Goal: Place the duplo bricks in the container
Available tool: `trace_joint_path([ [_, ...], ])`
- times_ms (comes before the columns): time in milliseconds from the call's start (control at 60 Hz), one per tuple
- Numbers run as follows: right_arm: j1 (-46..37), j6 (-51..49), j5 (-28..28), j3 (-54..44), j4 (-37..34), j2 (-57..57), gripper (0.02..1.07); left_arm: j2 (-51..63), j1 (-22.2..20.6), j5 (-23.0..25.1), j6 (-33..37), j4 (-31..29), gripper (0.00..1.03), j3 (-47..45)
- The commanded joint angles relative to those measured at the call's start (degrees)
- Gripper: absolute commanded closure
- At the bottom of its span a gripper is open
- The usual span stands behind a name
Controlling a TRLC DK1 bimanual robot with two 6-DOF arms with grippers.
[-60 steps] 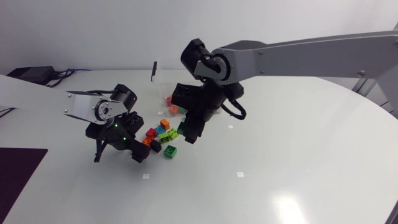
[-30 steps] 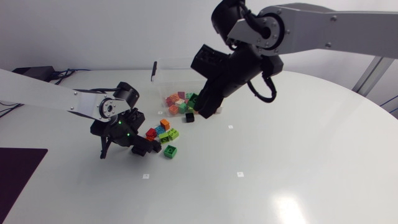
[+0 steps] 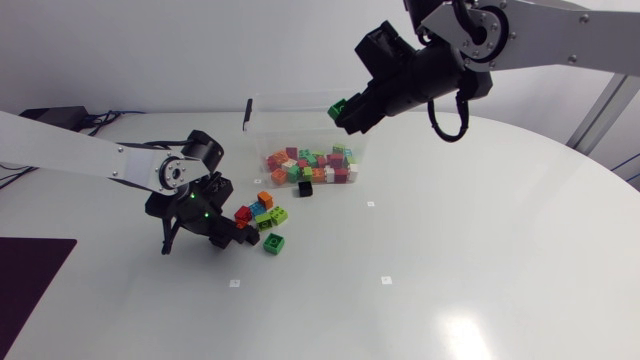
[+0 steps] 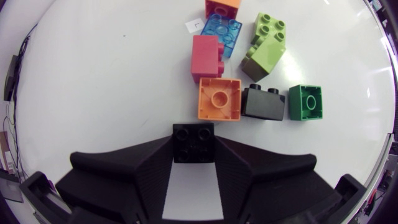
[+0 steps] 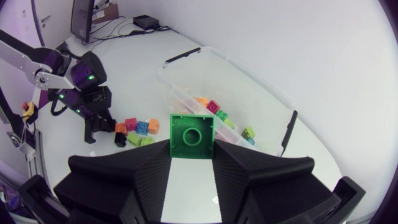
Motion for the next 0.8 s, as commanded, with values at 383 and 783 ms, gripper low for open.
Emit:
trace_joint_path([
  [383,-3.5,13.1,1.8,4.7,11.3,10.6,0.78,-8.8,-1.7,-0.4,0.7,-3.1,0.74,2.6],
  [783,-4.1,15.7,4.9,10.3,15.6,17.5,0.78,-12.1,-3.4,-0.4,1.4,-5.9,0.74,8.5],
])
